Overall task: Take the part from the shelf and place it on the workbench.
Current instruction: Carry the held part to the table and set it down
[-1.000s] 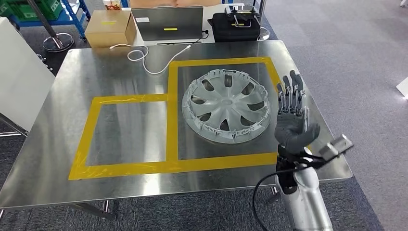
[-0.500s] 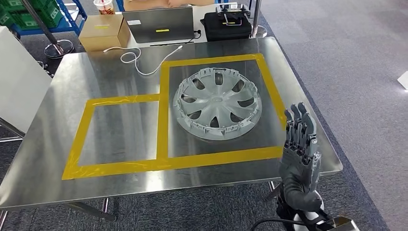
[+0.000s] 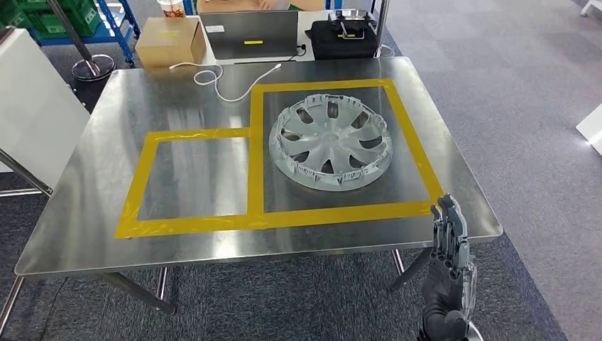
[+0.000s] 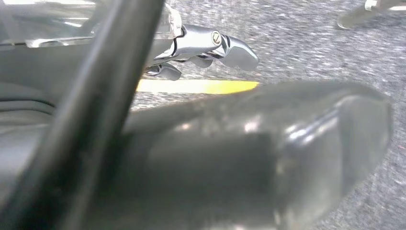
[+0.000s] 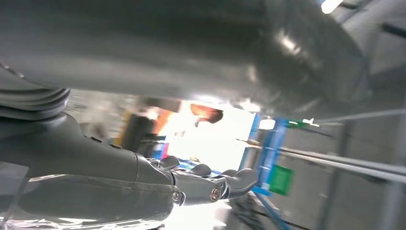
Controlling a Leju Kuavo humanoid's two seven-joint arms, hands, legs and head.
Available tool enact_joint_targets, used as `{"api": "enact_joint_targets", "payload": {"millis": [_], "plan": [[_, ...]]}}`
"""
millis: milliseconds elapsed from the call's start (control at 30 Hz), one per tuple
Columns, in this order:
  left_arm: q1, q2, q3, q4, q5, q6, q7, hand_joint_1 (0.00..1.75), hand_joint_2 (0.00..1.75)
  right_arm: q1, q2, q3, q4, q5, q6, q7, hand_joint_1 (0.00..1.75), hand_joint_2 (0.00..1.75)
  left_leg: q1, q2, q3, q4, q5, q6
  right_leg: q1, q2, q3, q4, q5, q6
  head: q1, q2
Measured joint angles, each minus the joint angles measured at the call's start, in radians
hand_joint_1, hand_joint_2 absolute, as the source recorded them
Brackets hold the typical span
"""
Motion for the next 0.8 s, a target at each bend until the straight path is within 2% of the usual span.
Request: {"api": "enact_joint_targets", "payload": {"millis": [33,67,100,133,167,200,233,267,300,367,400,433,467,500,533,567,600,633,667,700,733,767,800], "plan": [[0.002,-0.002,0.003,0.000,0.002,-0.001,0.001,0.00,0.00,0.015,0.000,-0.013,0.012,-0.010,0.007,0.000,0.00,0.00,-0.001,0.001,-0.014,0.001,0.010,0.002,-0.001,0.000,-0.016,0.066,-0.048,0.003,0.002,0.000],[0.003,-0.003,0.006,0.000,0.004,-0.001,0.002,0.00,0.00,0.030,0.001,-0.028,0.026,-0.019,0.015,0.000,0.00,0.00,-0.002,0.002,-0.029,0.003,0.020,0.002,-0.001,0.000,-0.025,0.124,-0.077,0.005,0.002,0.000],[0.004,-0.006,0.009,-0.001,0.004,-0.002,0.002,0.00,0.00,0.043,0.002,-0.043,0.039,-0.024,0.021,0.001,0.00,0.00,-0.003,0.002,-0.043,0.006,0.029,0.001,-0.001,0.000,-0.020,0.154,-0.082,0.007,0.003,0.000],[0.006,-0.008,0.013,-0.001,0.005,-0.002,0.003,0.00,0.00,0.055,0.005,-0.061,0.058,-0.024,0.026,0.001,0.00,0.00,-0.003,0.003,-0.057,0.011,0.037,-0.001,-0.001,0.000,0.002,0.149,-0.066,0.007,0.003,0.000],[0.007,-0.010,0.018,-0.001,0.005,-0.002,0.004,0.00,0.00,0.064,0.009,-0.078,0.082,-0.016,0.028,0.001,0.00,0.00,-0.004,0.003,-0.071,0.015,0.044,-0.004,-0.001,0.000,0.046,0.105,-0.041,0.005,0.003,0.000],[0.007,-0.013,0.022,-0.002,0.005,-0.002,0.005,0.00,0.00,0.071,0.015,-0.096,0.116,-0.003,0.030,0.001,0.00,0.00,-0.004,0.004,-0.081,0.021,0.049,-0.007,-0.001,0.000,0.103,0.032,-0.022,0.003,0.003,0.000],[0.008,-0.016,0.026,-0.002,0.005,-0.002,0.006,0.00,0.00,0.076,0.022,-0.115,0.156,0.011,0.030,0.002,0.00,0.00,-0.005,0.003,-0.089,0.026,0.054,-0.011,0.001,0.000,0.159,-0.046,-0.017,-0.001,0.003,0.000],[0.008,-0.019,0.029,-0.003,0.005,-0.002,0.007,0.00,0.00,0.083,0.030,-0.134,0.197,0.024,0.030,0.003,0.00,0.00,-0.006,0.002,-0.093,0.030,0.059,-0.016,0.003,0.000,0.199,-0.104,-0.018,-0.007,0.003,0.000],[0.009,-0.021,0.032,-0.004,0.004,-0.002,0.007,0.00,0.00,0.089,0.038,-0.152,0.233,0.032,0.030,0.003,0.00,0.00,-0.007,0.002,-0.095,0.032,0.064,-0.022,0.006,0.000,0.220,-0.139,-0.025,-0.012,0.004,0.000],[0.012,-0.024,0.036,-0.006,0.004,-0.002,0.009,0.00,0.00,0.099,0.050,-0.180,0.286,0.041,0.030,0.003,0.00,0.00,-0.007,0.001,-0.100,0.030,0.075,-0.035,0.008,0.000,0.216,-0.150,-0.020,-0.024,0.006,0.000],[0.013,-0.025,0.039,-0.008,0.004,-0.003,0.009,0.00,0.00,0.100,0.055,-0.191,0.306,0.043,0.030,0.003,0.00,0.00,-0.005,0.000,-0.105,0.035,0.071,-0.041,0.007,0.000,0.209,-0.153,-0.012,-0.032,0.007,0.000],[0.015,-0.027,0.040,-0.008,0.004,-0.003,0.009,0.00,0.00,0.101,0.059,-0.199,0.323,0.044,0.030,0.003,0.00,0.00,-0.004,0.000,-0.115,0.049,0.051,-0.048,0.005,-0.001,0.200,-0.155,-0.002,-0.041,0.006,0.000],[0.016,-0.028,0.042,-0.009,0.004,-0.003,0.010,0.00,0.00,0.103,0.064,-0.206,0.337,0.045,0.030,0.003,0.00,0.00,-0.002,-0.001,-0.129,0.082,0.012,-0.055,0.003,-0.003,0.188,-0.158,0.010,-0.048,0.005,0.000],[0.017,-0.029,0.042,-0.009,0.004,-0.003,0.010,0.00,0.00,0.105,0.068,-0.212,0.349,0.045,0.030,0.003,0.00,0.00,-0.001,-0.001,-0.144,0.133,-0.039,-0.061,0.003,-0.004,0.175,-0.158,0.020,-0.053,0.004,0.000],[0.017,-0.029,0.043,-0.009,0.004,-0.003,0.010,0.00,0.00,0.106,0.072,-0.216,0.359,0.045,0.030,0.002,0.00,0.00,0.000,-0.001,-0.161,0.196,-0.088,-0.065,0.004,-0.004,0.162,-0.157,0.030,-0.055,0.003,0.000],[0.018,-0.030,0.044,-0.009,0.004,-0.003,0.010,0.00,0.00,0.107,0.075,-0.220,0.368,0.045,0.030,0.002,0.00,0.00,0.001,-0.001,-0.173,0.257,-0.122,-0.069,0.005,-0.004,0.147,-0.155,0.040,-0.055,0.004,0.000],[0.018,-0.030,0.045,-0.010,0.004,-0.003,0.010,0.00,0.00,0.108,0.077,-0.223,0.376,0.045,0.030,0.002,0.00,0.00,0.001,-0.001,-0.174,0.300,-0.133,-0.071,0.006,-0.004,0.131,-0.152,0.050,-0.055,0.004,0.000],[0.018,-0.030,0.045,-0.010,0.004,-0.003,0.010,0.00,0.00,0.109,0.079,-0.226,0.383,0.045,0.030,0.002,0.00,0.00,0.002,-0.001,-0.160,0.312,-0.122,-0.070,0.007,-0.004,0.116,-0.148,0.059,-0.054,0.003,0.000],[0.018,-0.030,0.046,-0.010,0.004,-0.003,0.010,0.00,0.00,0.109,0.080,-0.228,0.389,0.047,0.030,0.004,0.00,0.00,0.002,-0.001,-0.129,0.290,-0.095,-0.068,0.008,-0.004,0.101,-0.143,0.067,-0.052,0.003,0.000],[0.018,-0.030,0.047,-0.011,0.004,-0.003,0.010,0.00,0.00,0.109,0.082,-0.230,0.396,0.051,0.030,0.006,0.00,0.00,0.001,-0.002,-0.080,0.233,-0.066,-0.064,0.009,-0.004,0.088,-0.138,0.074,-0.051,0.003,0.000],[0.017,-0.030,0.047,-0.012,0.003,-0.003,0.010,0.00,0.00,0.105,0.084,-0.234,0.411,0.061,0.027,0.009,0.00,0.00,0.000,-0.002,-0.024,0.156,-0.054,-0.057,0.011,-0.004,0.078,-0.133,0.081,-0.049,0.003,0.000],[0.016,-0.030,0.048,-0.014,0.001,-0.004,0.010,0.00,0.00,0.096,0.086,-0.242,0.446,0.083,0.017,0.011,0.00,0.00,-0.002,-0.002,0.025,0.083,-0.051,-0.050,0.012,-0.004,0.073,-0.131,0.088,-0.045,0.004,0.000],[0.014,-0.030,0.049,-0.015,-0.002,-0.004,0.010,0.00,0.00,0.080,0.088,-0.252,0.493,0.109,0.002,0.012,0.00,0.00,-0.005,-0.002,0.059,0.028,-0.056,-0.043,0.013,-0.004,0.071,-0.131,0.095,-0.040,0.004,0.000]]}}
